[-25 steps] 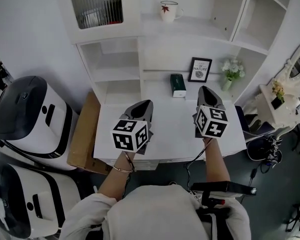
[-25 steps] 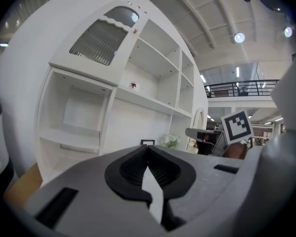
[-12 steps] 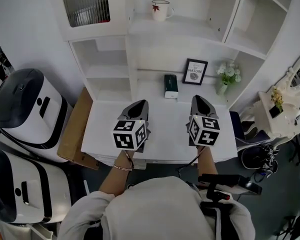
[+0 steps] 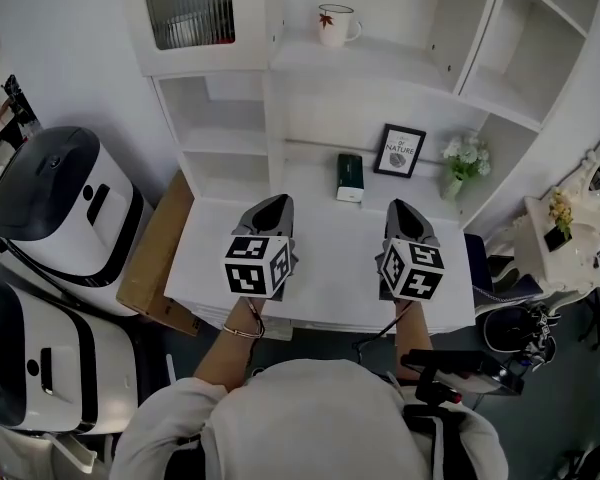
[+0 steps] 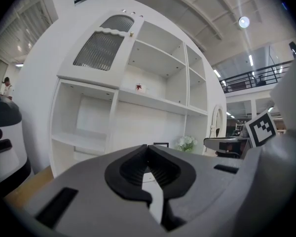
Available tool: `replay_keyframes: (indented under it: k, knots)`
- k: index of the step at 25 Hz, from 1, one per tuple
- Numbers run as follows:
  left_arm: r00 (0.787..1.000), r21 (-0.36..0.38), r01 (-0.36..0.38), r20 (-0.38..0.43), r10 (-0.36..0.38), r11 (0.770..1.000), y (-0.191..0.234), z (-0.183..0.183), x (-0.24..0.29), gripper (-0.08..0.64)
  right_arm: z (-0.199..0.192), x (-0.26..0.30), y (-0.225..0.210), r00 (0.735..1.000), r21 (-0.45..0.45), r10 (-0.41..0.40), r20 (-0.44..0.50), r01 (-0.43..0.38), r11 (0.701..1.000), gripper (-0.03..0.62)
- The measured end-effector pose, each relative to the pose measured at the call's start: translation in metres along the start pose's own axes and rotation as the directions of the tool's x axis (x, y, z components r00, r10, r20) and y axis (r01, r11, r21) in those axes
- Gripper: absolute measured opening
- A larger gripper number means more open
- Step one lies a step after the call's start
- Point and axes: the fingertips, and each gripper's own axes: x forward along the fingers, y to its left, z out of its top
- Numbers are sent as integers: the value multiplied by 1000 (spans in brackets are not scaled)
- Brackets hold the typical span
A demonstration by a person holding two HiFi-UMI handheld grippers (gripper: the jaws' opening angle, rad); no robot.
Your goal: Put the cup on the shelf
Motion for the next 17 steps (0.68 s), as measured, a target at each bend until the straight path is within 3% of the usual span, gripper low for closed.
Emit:
replay_keyframes:
  k: [17]
  knots:
    - [1000, 2, 11, -18, -11, 1000, 2, -8, -5, 9, -3, -8, 5, 1000, -18, -13, 10, 13, 1000, 21]
